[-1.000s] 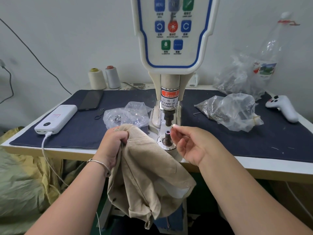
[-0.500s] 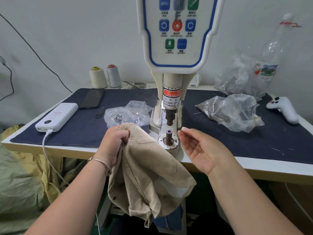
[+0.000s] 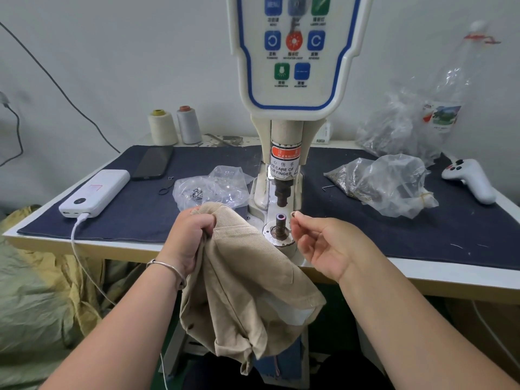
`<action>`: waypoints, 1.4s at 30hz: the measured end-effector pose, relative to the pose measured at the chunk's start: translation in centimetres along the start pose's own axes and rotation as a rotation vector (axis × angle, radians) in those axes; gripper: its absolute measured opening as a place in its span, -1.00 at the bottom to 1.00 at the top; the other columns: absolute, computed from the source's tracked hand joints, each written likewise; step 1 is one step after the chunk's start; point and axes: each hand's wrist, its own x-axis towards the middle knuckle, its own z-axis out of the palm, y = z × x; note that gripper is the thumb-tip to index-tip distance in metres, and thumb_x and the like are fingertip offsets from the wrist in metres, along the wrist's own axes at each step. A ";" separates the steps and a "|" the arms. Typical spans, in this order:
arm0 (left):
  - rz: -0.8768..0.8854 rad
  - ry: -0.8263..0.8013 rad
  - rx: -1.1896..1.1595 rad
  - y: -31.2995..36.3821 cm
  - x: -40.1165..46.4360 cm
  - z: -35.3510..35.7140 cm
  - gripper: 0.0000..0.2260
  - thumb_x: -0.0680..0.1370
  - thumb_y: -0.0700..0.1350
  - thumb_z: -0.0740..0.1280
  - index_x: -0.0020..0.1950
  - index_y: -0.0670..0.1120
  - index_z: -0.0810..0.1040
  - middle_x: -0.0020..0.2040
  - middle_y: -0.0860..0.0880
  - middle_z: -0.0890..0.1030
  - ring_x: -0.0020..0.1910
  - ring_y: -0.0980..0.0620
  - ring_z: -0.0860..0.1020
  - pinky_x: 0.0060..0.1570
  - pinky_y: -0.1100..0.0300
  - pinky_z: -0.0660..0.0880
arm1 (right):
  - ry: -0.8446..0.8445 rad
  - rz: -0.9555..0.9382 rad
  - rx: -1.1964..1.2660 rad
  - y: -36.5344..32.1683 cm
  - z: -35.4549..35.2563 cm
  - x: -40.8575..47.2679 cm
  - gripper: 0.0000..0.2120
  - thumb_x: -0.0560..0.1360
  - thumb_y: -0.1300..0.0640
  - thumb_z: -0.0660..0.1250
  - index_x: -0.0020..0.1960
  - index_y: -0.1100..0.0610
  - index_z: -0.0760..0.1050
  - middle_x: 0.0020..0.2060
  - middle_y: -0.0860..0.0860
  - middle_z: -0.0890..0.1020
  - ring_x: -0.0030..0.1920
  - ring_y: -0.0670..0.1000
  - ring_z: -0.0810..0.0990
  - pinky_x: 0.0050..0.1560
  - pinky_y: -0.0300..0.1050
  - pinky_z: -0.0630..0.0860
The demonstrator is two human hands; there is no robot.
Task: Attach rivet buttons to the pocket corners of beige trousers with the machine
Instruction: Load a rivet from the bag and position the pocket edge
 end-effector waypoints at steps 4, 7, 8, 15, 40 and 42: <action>0.000 0.008 0.002 -0.1 0.1 0.0 -0.78 0.07 -0.31 0.13 -0.50 0.00 0.18 -0.48 0.05 0.17 -0.50 0.09 0.13 -0.56 0.29 0.12 | 0.025 0.043 -0.110 -0.5 0.6 0.2 -0.97 0.50 0.30 0.39 -0.11 0.26 0.56 -0.43 0.05 0.64 -0.51 -0.11 0.59 -0.62 -0.37 0.36; 0.012 0.004 -0.013 0.0 0.0 0.1 -0.78 0.08 -0.32 0.12 -0.48 -0.02 0.18 -0.48 0.05 0.17 -0.49 0.10 0.14 -0.56 0.30 0.12 | 0.025 0.055 -0.099 -0.6 1.0 0.3 -0.96 0.51 0.31 0.37 -0.12 0.26 0.54 -0.46 0.05 0.62 -0.55 -0.11 0.56 -0.63 -0.38 0.33; 0.015 0.003 -0.018 0.0 -0.1 0.1 -0.78 0.08 -0.32 0.12 -0.49 -0.01 0.18 -0.48 0.06 0.17 -0.50 0.10 0.14 -0.56 0.30 0.12 | 0.023 0.060 -0.089 -0.5 1.1 0.3 -0.94 0.52 0.31 0.36 -0.13 0.26 0.53 -0.47 0.05 0.62 -0.56 -0.12 0.55 -0.63 -0.38 0.32; 0.014 0.008 -0.008 0.1 -0.2 0.1 -0.78 0.08 -0.31 0.12 -0.49 -0.01 0.17 -0.49 0.06 0.17 -0.50 0.11 0.14 -0.57 0.31 0.13 | -0.004 0.134 -0.020 -0.8 1.5 0.5 -0.85 0.55 0.27 0.33 -0.20 0.26 0.49 -0.49 0.04 0.59 -0.61 -0.16 0.47 -0.63 -0.43 0.29; 0.003 0.026 -0.026 0.3 -0.3 0.3 -0.78 0.08 -0.32 0.11 -0.47 -0.03 0.18 -0.47 0.05 0.17 -0.49 0.10 0.13 -0.55 0.28 0.10 | -0.044 0.190 0.269 -0.3 1.9 -0.6 -0.85 0.53 0.31 0.31 -0.21 0.34 0.53 -0.40 0.12 0.62 -0.59 -0.08 0.52 -0.66 -0.38 0.33; 0.005 0.022 -0.034 0.3 -0.3 0.3 -0.78 0.07 -0.32 0.11 -0.50 -0.01 0.18 -0.48 0.06 0.17 -0.50 0.11 0.13 -0.56 0.29 0.11 | -0.056 0.179 0.297 -0.2 1.7 -0.8 -0.87 0.53 0.31 0.30 -0.18 0.34 0.53 -0.39 0.14 0.63 -0.59 -0.07 0.52 -0.66 -0.37 0.33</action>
